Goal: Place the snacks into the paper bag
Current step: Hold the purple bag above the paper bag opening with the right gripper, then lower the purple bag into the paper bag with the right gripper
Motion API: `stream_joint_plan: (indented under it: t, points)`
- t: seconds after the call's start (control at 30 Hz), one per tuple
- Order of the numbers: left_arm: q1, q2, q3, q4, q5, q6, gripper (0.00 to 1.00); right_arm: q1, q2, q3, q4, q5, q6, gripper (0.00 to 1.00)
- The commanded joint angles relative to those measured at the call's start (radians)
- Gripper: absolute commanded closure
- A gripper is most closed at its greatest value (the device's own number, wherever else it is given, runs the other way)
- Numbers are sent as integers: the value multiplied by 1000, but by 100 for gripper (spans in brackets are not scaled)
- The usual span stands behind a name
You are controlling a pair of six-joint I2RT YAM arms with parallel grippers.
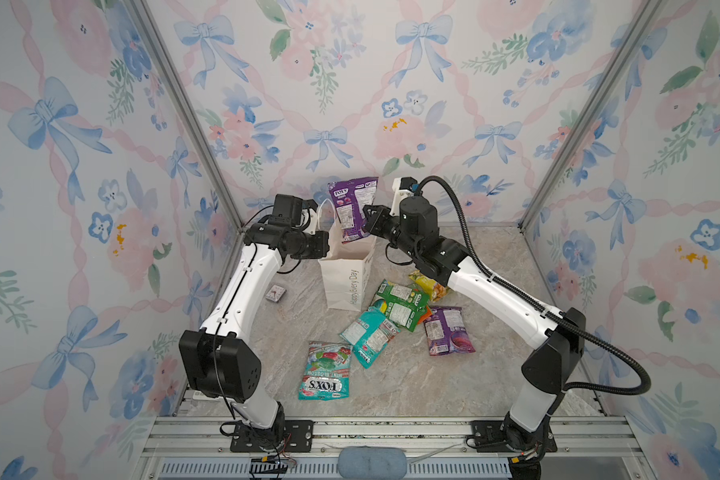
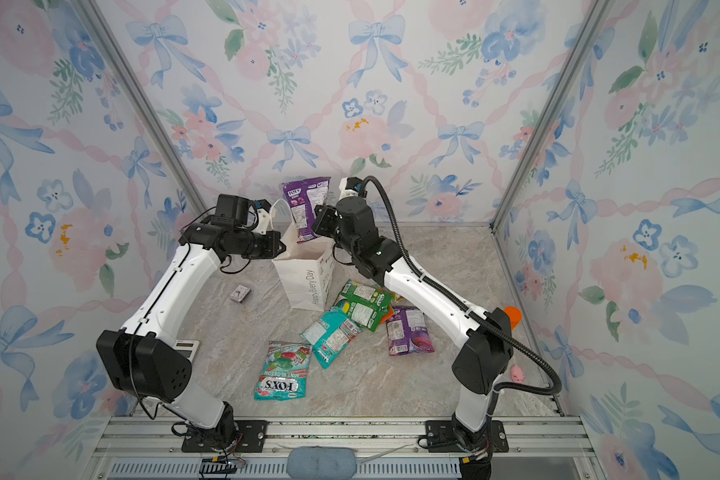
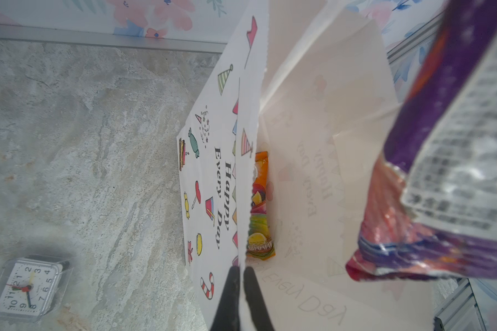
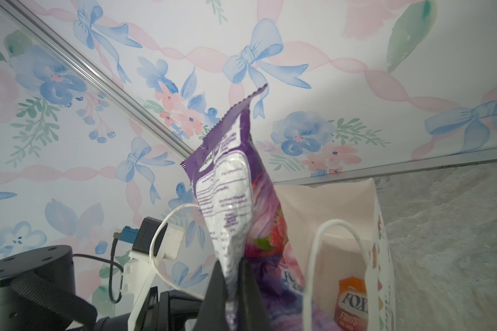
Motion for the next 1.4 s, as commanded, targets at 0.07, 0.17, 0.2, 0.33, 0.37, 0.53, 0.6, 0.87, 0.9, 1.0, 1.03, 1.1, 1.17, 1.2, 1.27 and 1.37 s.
stream_joint_plan:
  t: [0.07,0.17,0.2,0.33,0.37,0.53,0.6,0.87,0.9,1.0,1.03,1.1,1.17,1.2,1.27,1.37]
  points:
    - [7,-40,-9,39,28,-11,100,6,-43,-23,85,34,32,100]
    - [7,-42,-10,39,28,-11,100,10,-46,-39,89,54,42,100]
    - [8,-42,-9,39,27,-11,100,12,-47,-45,91,60,47,100]
    - [7,-42,-10,39,29,-10,100,14,-48,-61,98,70,59,100]
    - [7,-41,-10,38,30,-12,100,13,-44,-59,96,70,62,100]
    - [8,-41,-11,38,31,-12,100,18,-12,-43,98,56,94,100]
    - [8,-40,-11,38,31,-13,100,21,4,-34,101,51,102,100]
    - [7,-40,-10,38,35,-12,100,23,62,1,118,16,156,100]
    - [7,-41,-10,38,35,-13,100,23,68,3,121,11,162,100]
    - [7,-43,-10,39,35,-11,100,24,85,17,122,0,174,100]
    - [7,-43,-11,39,35,-12,100,24,89,19,122,-2,180,100]
    - [7,-45,-10,39,35,-10,100,23,95,19,128,-8,190,100]
    - [8,-45,-11,39,36,-10,100,23,102,18,134,-14,204,100]
    - [10,-44,-10,39,35,-10,100,24,103,15,140,-18,211,100]
    - [8,-44,-10,39,35,-11,100,23,103,1,150,-17,227,100]
    - [8,-45,-10,38,35,-11,100,23,95,-22,166,-9,238,100]
